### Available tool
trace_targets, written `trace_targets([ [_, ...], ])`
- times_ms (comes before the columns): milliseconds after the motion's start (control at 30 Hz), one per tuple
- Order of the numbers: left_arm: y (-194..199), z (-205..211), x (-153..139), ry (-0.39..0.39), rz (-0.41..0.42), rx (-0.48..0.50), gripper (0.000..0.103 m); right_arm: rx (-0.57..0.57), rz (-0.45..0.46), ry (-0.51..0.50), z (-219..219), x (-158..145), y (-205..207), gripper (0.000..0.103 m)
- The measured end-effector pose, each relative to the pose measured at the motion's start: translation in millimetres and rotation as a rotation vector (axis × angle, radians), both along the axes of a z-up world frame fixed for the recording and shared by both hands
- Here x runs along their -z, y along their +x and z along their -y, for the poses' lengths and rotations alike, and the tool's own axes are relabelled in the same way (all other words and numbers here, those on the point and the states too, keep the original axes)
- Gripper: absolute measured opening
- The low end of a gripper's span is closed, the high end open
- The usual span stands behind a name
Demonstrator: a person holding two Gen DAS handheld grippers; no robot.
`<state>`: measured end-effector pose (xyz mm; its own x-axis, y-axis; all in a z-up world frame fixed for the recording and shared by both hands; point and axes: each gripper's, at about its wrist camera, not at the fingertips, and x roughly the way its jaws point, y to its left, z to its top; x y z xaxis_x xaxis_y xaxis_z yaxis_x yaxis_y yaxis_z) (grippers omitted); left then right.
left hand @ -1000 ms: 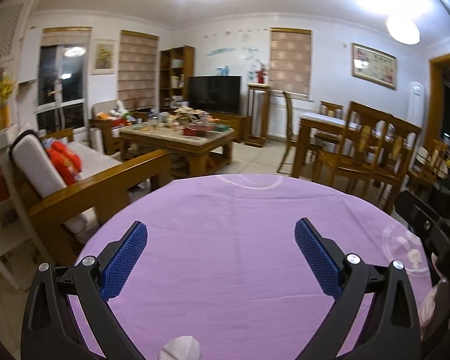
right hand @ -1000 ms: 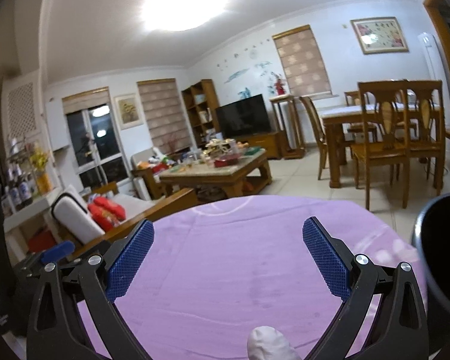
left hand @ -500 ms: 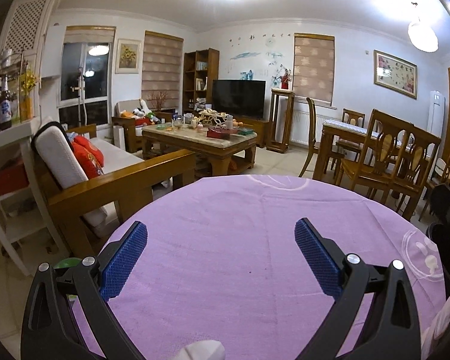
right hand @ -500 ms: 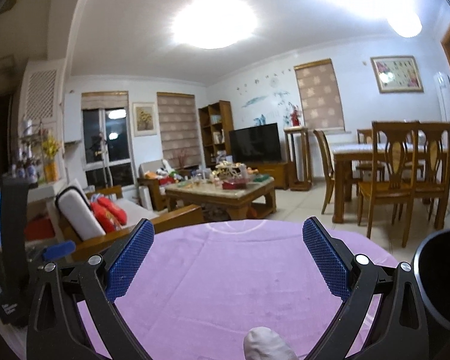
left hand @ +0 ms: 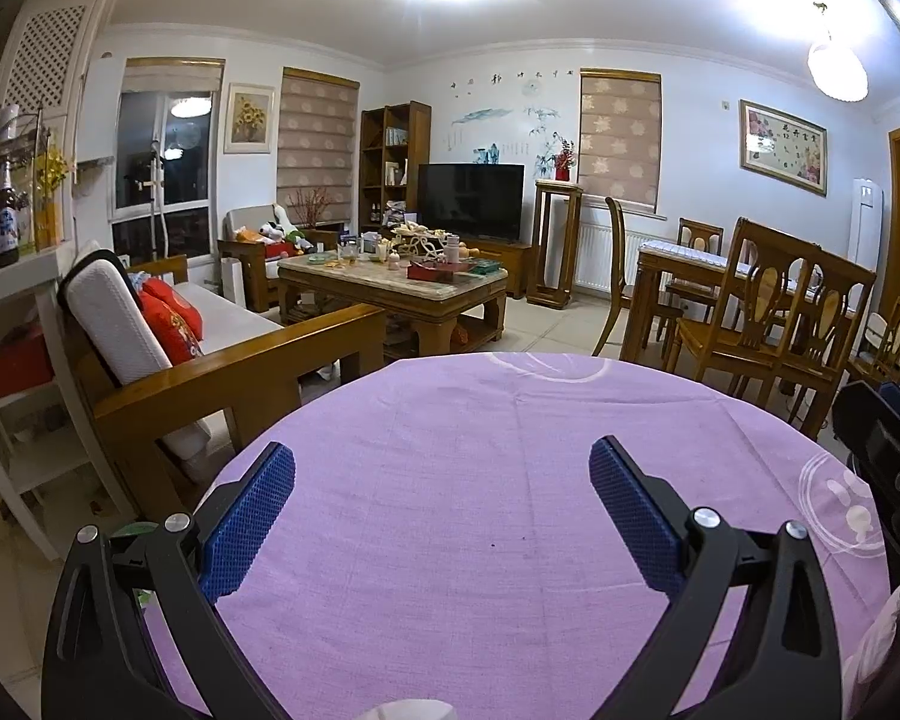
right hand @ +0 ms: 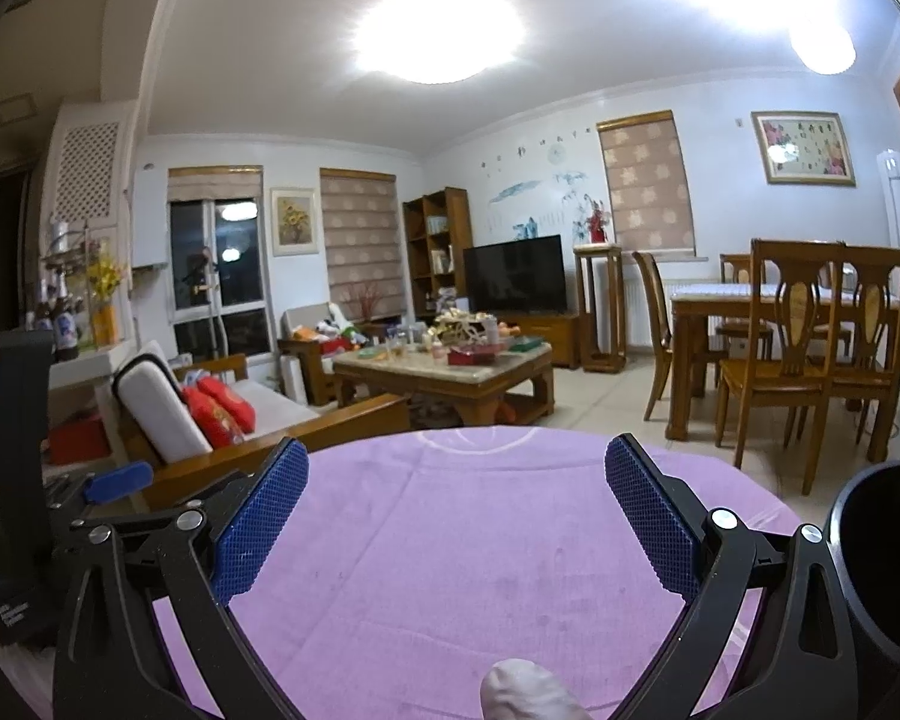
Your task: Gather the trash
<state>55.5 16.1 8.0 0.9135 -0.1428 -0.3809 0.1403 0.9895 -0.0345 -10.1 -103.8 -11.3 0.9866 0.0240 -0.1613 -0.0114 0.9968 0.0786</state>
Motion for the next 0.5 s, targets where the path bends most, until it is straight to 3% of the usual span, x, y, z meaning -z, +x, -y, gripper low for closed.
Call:
trace_targets([
  [500,-1.3,-1.6,2.8,0.0,0.0,0.003,0.098,-0.001,-0.029,0.006,4.4,3.6,2.7,0.098],
])
